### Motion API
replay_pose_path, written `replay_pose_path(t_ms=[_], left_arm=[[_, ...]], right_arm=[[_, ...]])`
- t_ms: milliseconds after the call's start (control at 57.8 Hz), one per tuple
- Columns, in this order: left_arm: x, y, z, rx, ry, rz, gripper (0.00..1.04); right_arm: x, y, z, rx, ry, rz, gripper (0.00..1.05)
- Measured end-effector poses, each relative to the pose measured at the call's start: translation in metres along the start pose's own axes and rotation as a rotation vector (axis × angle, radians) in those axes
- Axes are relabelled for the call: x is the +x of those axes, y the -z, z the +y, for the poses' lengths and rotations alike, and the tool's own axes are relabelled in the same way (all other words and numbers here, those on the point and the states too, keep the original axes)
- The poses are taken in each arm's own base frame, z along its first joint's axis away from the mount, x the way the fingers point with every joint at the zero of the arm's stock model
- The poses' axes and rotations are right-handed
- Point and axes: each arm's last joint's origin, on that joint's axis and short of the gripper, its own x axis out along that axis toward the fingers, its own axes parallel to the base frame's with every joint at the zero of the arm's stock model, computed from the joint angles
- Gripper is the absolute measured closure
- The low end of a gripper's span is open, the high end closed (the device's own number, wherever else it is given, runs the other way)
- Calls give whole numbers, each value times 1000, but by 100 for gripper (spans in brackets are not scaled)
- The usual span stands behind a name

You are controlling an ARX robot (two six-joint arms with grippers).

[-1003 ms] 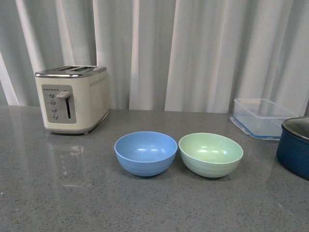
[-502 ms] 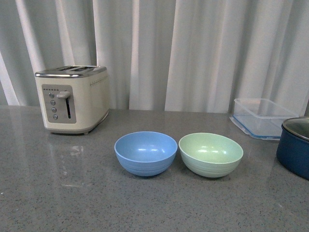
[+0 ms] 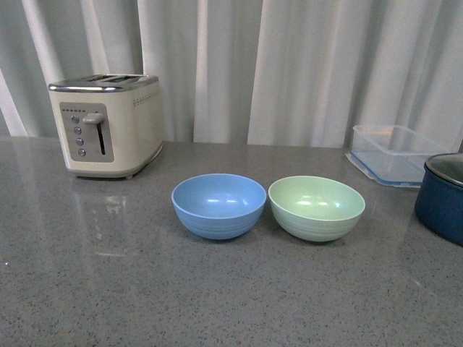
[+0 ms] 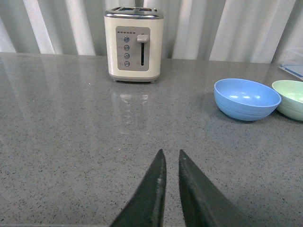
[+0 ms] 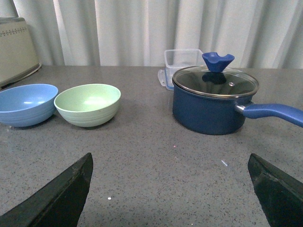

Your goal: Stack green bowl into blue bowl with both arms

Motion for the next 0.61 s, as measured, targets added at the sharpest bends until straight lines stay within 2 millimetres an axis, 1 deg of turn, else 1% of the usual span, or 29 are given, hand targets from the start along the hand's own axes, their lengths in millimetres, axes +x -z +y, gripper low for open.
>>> replay_pose_path(t_ms=[35,86,138,225,259,294,346,363,415,450,467,484,519,571,605], left_arm=[[0,0,0,0,0,0,84],[0,0,0,0,0,0,77],[0,0,0,0,0,0,64],[0,0,0,0,0,0,48],[0,0,0,0,0,0,43],[0,0,0,0,0,0,35],[0,0,0,0,0,0,25],[0,0,0,0,0,0,23],[0,0,0,0,0,0,12],[0,0,0,0,0,0,7],[0,0,0,1,-1,0,5],[0,0,0,2,0,0,5],[0,0,0,2,0,0,8],[0,0,0,2,0,0,7],[0,0,0,2,0,0,7]], right_arm=[[0,0,0,0,0,0,10],[0,0,0,0,0,0,10],[0,0,0,0,0,0,10],[0,0,0,0,0,0,10],[0,0,0,-14,-34,-1,10],[1,-2,2,-37,-105,-1,10],[4,-10,7,-66,-176,0,10],[5,-16,9,-78,-195,-3,10],[10,-32,15,-103,-243,-16,10],[16,-47,19,-109,-273,-10,10],[20,-54,20,-109,-284,2,10],[26,-62,22,-109,-292,22,10],[33,-69,24,-108,-292,53,10],[49,-80,29,-112,-300,127,10],[64,-88,33,-113,-309,178,10]])
